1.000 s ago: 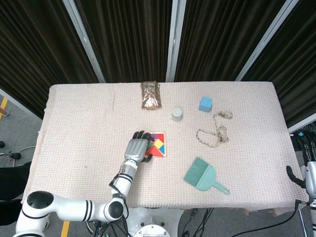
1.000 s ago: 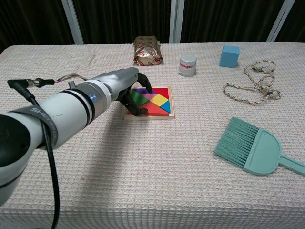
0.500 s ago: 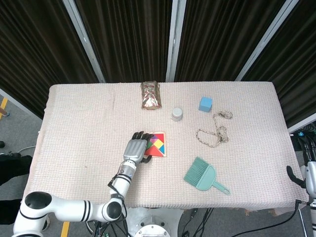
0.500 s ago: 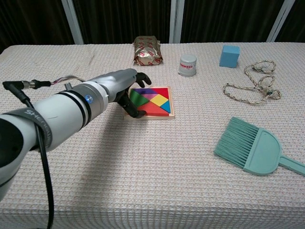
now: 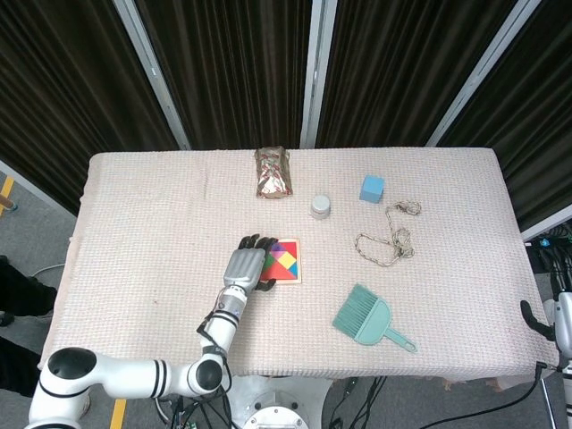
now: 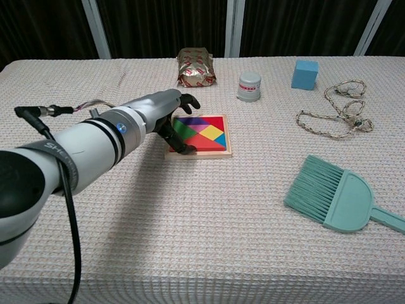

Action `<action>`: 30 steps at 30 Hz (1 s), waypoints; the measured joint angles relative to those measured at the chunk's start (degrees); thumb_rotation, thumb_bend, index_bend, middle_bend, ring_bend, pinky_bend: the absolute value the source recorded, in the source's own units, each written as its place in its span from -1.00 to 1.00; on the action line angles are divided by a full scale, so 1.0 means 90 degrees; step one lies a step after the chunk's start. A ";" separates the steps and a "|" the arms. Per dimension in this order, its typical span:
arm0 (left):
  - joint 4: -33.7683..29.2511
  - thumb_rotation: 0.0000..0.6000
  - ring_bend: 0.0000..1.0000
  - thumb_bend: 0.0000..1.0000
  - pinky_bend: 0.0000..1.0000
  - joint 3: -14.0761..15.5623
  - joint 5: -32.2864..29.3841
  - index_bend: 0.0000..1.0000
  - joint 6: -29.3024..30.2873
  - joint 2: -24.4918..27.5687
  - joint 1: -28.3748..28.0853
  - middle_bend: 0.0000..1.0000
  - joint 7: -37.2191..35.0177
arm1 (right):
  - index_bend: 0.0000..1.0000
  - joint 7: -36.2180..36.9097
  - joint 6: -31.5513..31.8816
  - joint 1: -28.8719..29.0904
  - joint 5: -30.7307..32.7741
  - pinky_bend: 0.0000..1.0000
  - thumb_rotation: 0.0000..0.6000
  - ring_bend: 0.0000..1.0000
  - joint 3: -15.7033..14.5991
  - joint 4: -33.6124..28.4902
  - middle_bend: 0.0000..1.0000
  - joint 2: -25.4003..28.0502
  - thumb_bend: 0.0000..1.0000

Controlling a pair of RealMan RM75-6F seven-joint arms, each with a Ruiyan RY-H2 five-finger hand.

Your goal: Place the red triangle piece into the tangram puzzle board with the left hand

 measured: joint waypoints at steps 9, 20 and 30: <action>0.0074 1.00 -1.00 -0.47 -1.00 -0.0018 -0.0010 -0.76 -0.0053 -0.0031 0.0002 -0.76 -0.0061 | -1.00 0.0020 0.0025 -0.0008 -0.0005 -1.00 1.00 -1.00 0.0012 0.0010 -1.00 0.0001 -0.51; -0.1233 1.00 -1.00 -0.47 -0.98 0.0339 0.0956 -0.76 0.0721 0.1158 0.0595 -0.76 -0.0159 | -1.00 -0.0050 -0.0027 0.0021 -0.0060 -1.00 1.00 -1.00 -0.0024 -0.0018 -1.00 -0.0036 -0.50; -0.1943 1.00 -1.00 -0.56 -0.97 0.2146 0.3829 -0.75 0.2026 0.3556 0.2209 -0.76 -0.0794 | -1.00 -0.0413 -0.0119 0.0161 -0.0252 -1.00 1.00 -1.00 -0.0093 -0.0175 -1.00 -0.0204 -0.51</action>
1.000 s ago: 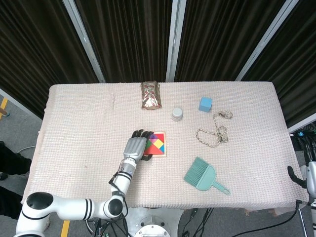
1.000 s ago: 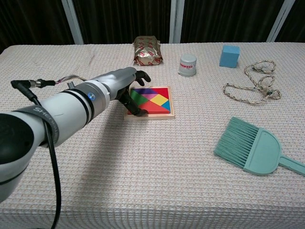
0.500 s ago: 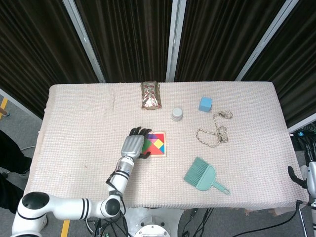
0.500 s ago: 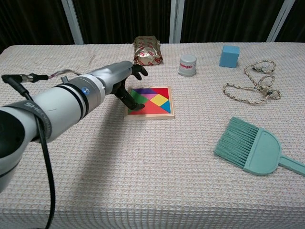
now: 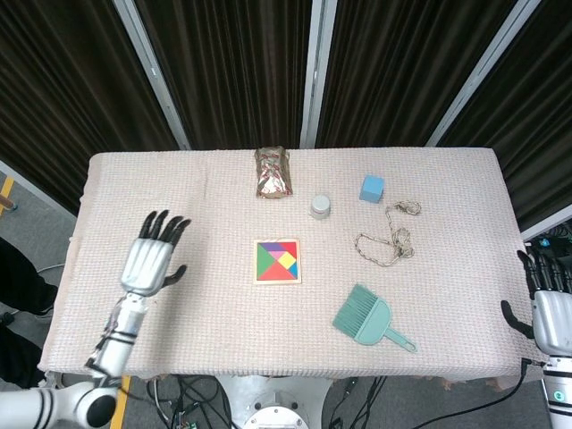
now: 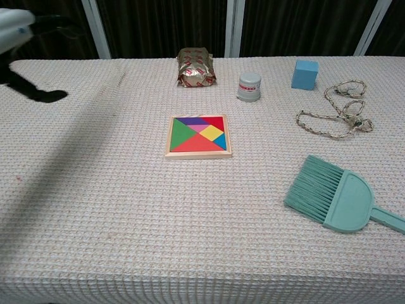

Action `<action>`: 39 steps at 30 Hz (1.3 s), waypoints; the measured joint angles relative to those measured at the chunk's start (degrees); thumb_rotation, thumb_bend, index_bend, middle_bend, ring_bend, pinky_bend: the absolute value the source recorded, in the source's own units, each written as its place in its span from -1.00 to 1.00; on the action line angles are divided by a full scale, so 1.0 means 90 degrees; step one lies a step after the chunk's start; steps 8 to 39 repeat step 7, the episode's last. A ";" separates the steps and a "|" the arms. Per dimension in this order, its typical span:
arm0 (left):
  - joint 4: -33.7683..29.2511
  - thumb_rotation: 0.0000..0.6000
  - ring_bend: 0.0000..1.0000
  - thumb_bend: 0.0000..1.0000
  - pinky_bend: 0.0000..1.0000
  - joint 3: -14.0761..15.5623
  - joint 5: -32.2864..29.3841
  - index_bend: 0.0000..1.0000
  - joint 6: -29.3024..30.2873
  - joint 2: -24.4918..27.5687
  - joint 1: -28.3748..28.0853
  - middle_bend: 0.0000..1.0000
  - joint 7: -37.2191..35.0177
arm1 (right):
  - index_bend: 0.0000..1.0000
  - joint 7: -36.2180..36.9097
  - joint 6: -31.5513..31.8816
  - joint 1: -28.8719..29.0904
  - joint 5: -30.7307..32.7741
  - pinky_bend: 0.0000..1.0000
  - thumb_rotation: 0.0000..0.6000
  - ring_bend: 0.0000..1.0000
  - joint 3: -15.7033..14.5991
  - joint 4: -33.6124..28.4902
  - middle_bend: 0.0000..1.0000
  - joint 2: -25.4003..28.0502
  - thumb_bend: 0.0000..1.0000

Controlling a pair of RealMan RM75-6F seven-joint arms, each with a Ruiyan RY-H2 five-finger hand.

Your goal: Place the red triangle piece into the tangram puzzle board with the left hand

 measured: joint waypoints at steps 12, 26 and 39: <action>0.0362 1.00 -1.00 -0.65 -0.97 0.0864 0.0945 -0.75 0.0430 0.0799 0.0944 -0.77 -0.1245 | -1.00 -0.0242 -0.0032 0.0051 -0.0214 -1.00 1.00 -1.00 -0.0133 -0.0092 -1.00 -0.0045 -0.51; 0.0362 1.00 -1.00 -0.65 -0.97 0.0864 0.0945 -0.75 0.0430 0.0799 0.0944 -0.77 -0.1245 | -1.00 -0.0242 -0.0032 0.0051 -0.0214 -1.00 1.00 -1.00 -0.0133 -0.0092 -1.00 -0.0045 -0.51; 0.0362 1.00 -1.00 -0.65 -0.97 0.0864 0.0945 -0.75 0.0430 0.0799 0.0944 -0.77 -0.1245 | -1.00 -0.0242 -0.0032 0.0051 -0.0214 -1.00 1.00 -1.00 -0.0133 -0.0092 -1.00 -0.0045 -0.51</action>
